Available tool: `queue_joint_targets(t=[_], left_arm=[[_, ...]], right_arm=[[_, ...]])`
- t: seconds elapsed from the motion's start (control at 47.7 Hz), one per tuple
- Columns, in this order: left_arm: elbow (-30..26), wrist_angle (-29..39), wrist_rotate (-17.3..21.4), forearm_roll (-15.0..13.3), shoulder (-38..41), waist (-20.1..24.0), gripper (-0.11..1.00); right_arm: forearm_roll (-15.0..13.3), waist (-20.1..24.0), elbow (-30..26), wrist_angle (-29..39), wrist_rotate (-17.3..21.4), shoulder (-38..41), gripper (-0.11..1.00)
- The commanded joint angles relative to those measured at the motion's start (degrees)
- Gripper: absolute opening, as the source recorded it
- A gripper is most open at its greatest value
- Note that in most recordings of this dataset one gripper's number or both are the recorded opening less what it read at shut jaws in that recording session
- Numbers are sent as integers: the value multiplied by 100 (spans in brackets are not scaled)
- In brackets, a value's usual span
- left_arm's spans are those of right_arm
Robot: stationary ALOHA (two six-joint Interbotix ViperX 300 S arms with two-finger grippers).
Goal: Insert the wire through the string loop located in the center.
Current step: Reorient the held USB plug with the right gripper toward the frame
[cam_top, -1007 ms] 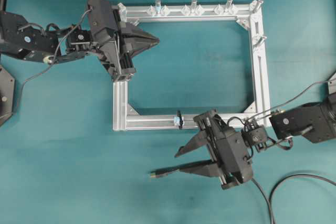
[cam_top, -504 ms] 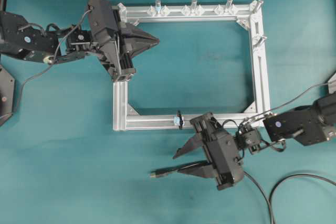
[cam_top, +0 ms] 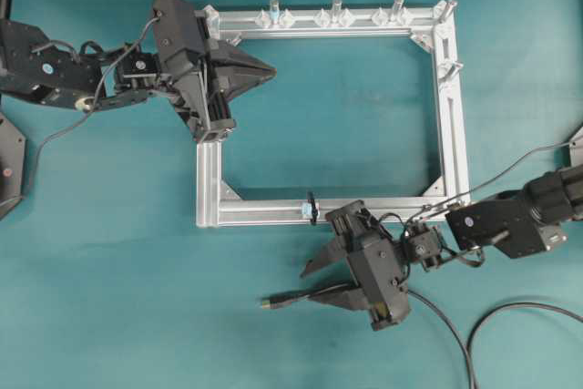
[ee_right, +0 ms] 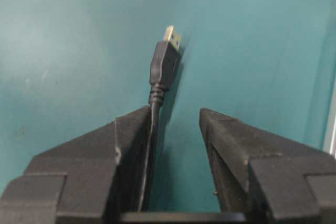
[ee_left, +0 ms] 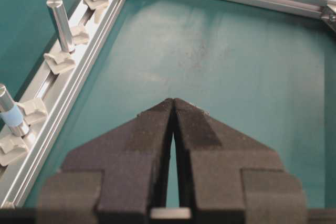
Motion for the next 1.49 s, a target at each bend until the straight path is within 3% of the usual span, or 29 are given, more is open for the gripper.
queue_joint_targets(t=[0.0, 0.776, 0.902, 1.07, 1.469], left_arm=[[-53, -18, -44, 18, -132, -18, 0], [-53, 114, -44, 18, -132, -18, 0], [-53, 114, -35, 18, -132, -18, 0], [-35, 114, -26, 18, -132, -18, 0], [-18, 114, -18, 18, -132, -18, 0]], right_arm=[[9, 35, -79, -132, 9, -35, 46], [35, 53, -202, -220, 149, 272, 45], [35, 53, -176, -202, 149, 272, 36], [35, 62, -193, 44, 149, 272, 8], [18, 105, -193, 193, 149, 272, 8]])
